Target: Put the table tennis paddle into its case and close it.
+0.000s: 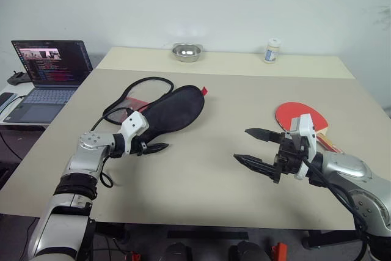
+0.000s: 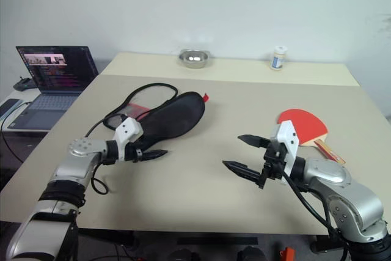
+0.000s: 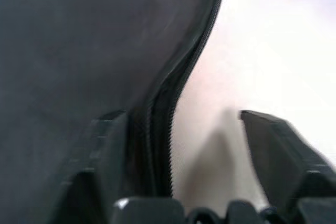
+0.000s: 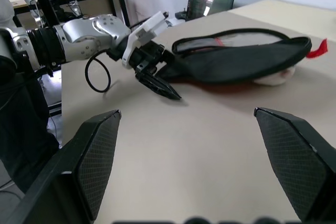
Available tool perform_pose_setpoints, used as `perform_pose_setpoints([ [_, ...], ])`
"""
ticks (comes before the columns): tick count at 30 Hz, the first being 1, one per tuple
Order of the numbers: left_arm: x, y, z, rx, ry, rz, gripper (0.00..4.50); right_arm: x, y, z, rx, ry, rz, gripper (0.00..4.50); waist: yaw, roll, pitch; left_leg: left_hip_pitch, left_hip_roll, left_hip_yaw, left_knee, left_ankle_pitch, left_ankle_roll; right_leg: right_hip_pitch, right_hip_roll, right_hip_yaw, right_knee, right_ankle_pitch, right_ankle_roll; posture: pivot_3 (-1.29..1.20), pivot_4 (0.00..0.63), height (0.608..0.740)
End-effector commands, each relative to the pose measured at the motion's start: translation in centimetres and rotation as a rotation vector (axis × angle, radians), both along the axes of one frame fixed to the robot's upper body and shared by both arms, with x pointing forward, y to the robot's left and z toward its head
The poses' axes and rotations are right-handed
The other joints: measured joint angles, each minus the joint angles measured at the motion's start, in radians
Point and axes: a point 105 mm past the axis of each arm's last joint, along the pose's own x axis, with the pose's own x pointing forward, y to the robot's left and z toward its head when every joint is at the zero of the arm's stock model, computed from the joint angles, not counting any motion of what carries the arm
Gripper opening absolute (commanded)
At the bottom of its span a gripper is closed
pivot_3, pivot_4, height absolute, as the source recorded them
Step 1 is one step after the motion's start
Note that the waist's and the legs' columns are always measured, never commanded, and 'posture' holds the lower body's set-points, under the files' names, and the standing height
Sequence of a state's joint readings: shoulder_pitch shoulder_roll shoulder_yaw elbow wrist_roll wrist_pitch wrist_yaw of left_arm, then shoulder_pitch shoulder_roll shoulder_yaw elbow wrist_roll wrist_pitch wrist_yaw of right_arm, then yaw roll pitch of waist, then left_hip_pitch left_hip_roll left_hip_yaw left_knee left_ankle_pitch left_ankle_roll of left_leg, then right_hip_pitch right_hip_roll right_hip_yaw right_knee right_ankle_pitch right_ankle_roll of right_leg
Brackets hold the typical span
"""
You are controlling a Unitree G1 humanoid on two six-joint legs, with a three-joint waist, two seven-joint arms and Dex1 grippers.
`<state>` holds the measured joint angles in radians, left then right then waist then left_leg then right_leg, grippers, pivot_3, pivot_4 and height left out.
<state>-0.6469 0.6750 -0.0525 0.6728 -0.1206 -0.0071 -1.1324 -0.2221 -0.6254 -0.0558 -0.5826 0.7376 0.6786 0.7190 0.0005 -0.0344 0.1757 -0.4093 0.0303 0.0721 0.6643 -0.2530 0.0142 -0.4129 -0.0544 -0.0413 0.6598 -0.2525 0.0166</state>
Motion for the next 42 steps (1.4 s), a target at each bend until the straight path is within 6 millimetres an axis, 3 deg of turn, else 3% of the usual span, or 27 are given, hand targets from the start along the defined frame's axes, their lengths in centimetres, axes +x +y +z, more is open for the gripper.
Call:
perform_pose_setpoints([
  [1, 0.5, -0.6, 2.5, -0.062, -0.059, -0.014, 2.09, 0.1, -0.2, 1.1, 0.015, -0.059, -0.008, 4.50, 0.000, 0.000, 0.000, 0.000, 0.000, 0.000, 0.000, 0.000, 0.000, 0.000, 0.000, 0.000, 0.000, 0.000, 0.000, 0.00, 0.150, 0.740],
  [7, 0.8, -0.8, 4.6, -0.153, -0.077, 0.039, 0.04, 0.5, -1.0, 1.1, 0.019, -0.068, -0.054, 4.50, -0.001, 0.000, 0.000, 0.000, 0.000, 0.000, 0.000, 0.000, 0.000, 0.000, 0.000, 0.000, 0.000, 0.000, 0.000, 0.00, 0.150, 0.740],
  [11, 0.5, -3.0, 5.9, -0.202, -0.075, 0.031, 0.04, 0.6, -1.6, 1.2, 0.016, -0.068, -0.078, 4.50, -0.001, 0.000, 0.000, 0.000, 0.000, 0.000, 0.000, 0.000, 0.000, 0.000, 0.000, 0.000, 0.001, 0.000, 0.000, 0.00, 0.150, 0.740],
  [14, -0.4, -7.3, 6.2, -0.281, -0.014, -0.031, 0.04, 0.6, -2.3, 1.4, 0.003, -0.066, -0.090, 4.50, 0.004, 0.000, 0.000, 0.000, -0.001, -0.001, 0.001, 0.000, 0.000, 0.001, 0.000, 0.000, 0.001, 0.000, 0.000, 0.00, 0.150, 0.740],
  [18, -1.7, -12.3, 5.8, -0.356, 0.091, -0.095, 0.04, 0.4, -3.1, 1.4, -0.036, -0.055, -0.088, 4.50, 0.007, -0.001, 0.000, 0.000, -0.002, -0.001, 0.002, 0.000, 0.000, 0.002, 0.000, 0.000, 0.000, 0.001, 0.001, 0.00, 0.150, 0.740],
  [26, -1.4, -18.6, 4.4, -0.388, 0.186, -0.159, 0.04, -0.2, -5.2, 1.4, -0.138, -0.032, -0.083, 4.50, 0.005, -0.001, 0.000, 0.001, -0.001, -0.003, 0.002, 0.001, 0.000, 0.002, 0.001, 0.000, 0.002, -0.002, 0.005, 0.00, 0.150, 0.740],
  [31, -0.9, -20.6, 3.2, -0.384, 0.225, -0.160, 0.04, -0.6, -6.1, 1.4, -0.179, -0.025, -0.082, 4.50, 0.002, -0.001, 0.000, 0.001, -0.002, -0.002, 0.002, 0.000, 0.000, 0.003, 0.002, 0.000, 0.001, -0.002, 0.006, 0.00, 0.150, 0.740],
  [42, 0.4, -24.1, 2.9, -0.396, 0.252, -0.142, 0.04, -0.2, -8.1, 2.3, -0.230, -0.055, -0.130, 4.50, 0.006, -0.001, 0.000, 0.001, -0.003, -0.003, 0.002, 0.000, 0.000, 0.003, 0.002, 0.000, 0.000, -0.002, 0.006, 0.00, 0.150, 0.740],
])
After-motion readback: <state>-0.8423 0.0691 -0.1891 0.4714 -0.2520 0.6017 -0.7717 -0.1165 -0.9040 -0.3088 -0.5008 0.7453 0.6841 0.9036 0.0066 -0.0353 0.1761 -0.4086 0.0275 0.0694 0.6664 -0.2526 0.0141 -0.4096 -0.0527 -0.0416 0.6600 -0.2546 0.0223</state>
